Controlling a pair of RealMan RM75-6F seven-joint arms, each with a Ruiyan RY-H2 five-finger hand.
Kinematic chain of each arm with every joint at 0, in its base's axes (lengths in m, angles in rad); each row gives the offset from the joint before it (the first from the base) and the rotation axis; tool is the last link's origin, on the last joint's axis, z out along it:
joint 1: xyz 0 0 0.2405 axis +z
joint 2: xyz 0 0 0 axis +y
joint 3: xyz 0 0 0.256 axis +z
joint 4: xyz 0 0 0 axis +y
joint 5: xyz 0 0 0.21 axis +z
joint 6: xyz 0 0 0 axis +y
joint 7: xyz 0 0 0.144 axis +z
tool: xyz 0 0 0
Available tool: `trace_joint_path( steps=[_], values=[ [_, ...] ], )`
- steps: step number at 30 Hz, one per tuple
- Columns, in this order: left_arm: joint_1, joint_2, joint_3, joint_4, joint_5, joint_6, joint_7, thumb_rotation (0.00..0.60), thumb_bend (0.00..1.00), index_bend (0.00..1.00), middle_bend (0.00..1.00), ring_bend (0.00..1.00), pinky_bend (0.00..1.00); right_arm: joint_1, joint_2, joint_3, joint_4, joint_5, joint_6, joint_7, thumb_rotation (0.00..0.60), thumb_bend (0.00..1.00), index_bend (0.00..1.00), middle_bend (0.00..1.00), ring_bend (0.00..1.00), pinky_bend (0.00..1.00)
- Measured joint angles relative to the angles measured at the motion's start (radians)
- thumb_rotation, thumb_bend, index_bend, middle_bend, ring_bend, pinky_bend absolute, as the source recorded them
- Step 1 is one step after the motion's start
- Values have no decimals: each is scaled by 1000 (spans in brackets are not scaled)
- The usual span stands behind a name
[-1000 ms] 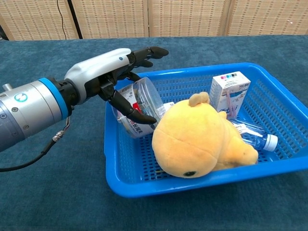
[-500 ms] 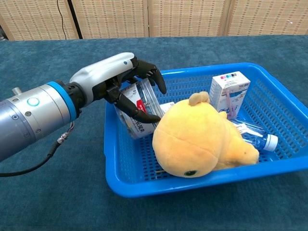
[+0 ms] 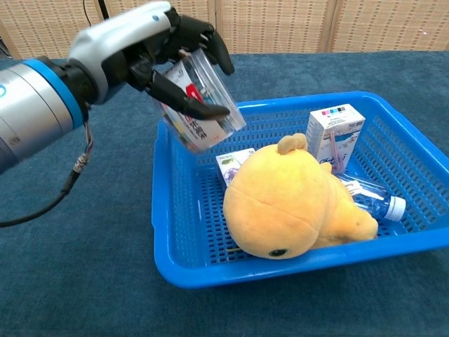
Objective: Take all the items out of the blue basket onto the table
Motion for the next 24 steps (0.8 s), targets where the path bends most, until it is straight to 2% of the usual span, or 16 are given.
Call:
trace_joint_path(
  steps=[6, 11, 14, 18, 19, 20, 21, 22, 24],
  values=[
    [23, 128, -41, -50, -2, 28, 12, 600, 373, 490, 369, 427, 549, -1, 0, -3, -4, -6, 1, -4, 600, 0, 0, 0, 0, 0],
    [50, 214, -58, -25, -42, 21, -30, 600, 371, 490, 369, 430, 548, 1, -2, -9, -8, -18, -4, -16, 600, 0, 0, 0, 0, 0],
    [63, 229, -53, 35, -71, -3, -83, 600, 371, 490, 369, 430, 549, 5, -4, -15, -12, -25, -17, -29, 600, 0, 0, 0, 0, 0],
    [69, 208, -32, 186, -110, -73, -185, 600, 368, 484, 369, 429, 549, 13, -11, -23, -18, -31, -39, -58, 600, 0, 0, 0, 0, 0],
    [68, 199, -27, 224, -112, -90, -209, 600, 363, 470, 363, 420, 549, 15, -13, -23, -19, -31, -42, -63, 600, 0, 0, 0, 0, 0],
    [68, 189, -22, 261, -114, -106, -235, 600, 343, 413, 317, 373, 535, 17, -15, -24, -21, -30, -46, -68, 600, 0, 0, 0, 0, 0],
    [67, 175, -16, 307, -114, -129, -271, 600, 302, 287, 210, 258, 460, 18, -16, -24, -22, -28, -49, -71, 600, 0, 0, 0, 0, 0],
    [65, 167, -11, 337, -112, -146, -299, 600, 237, 150, 101, 134, 330, 19, -17, -24, -22, -25, -52, -74, 600, 0, 0, 0, 0, 0],
    [61, 161, -1, 375, -94, -182, -366, 600, 120, 7, 0, 4, 89, 21, -18, -23, -23, -21, -55, -75, 600, 0, 0, 0, 0, 0]
  ],
)
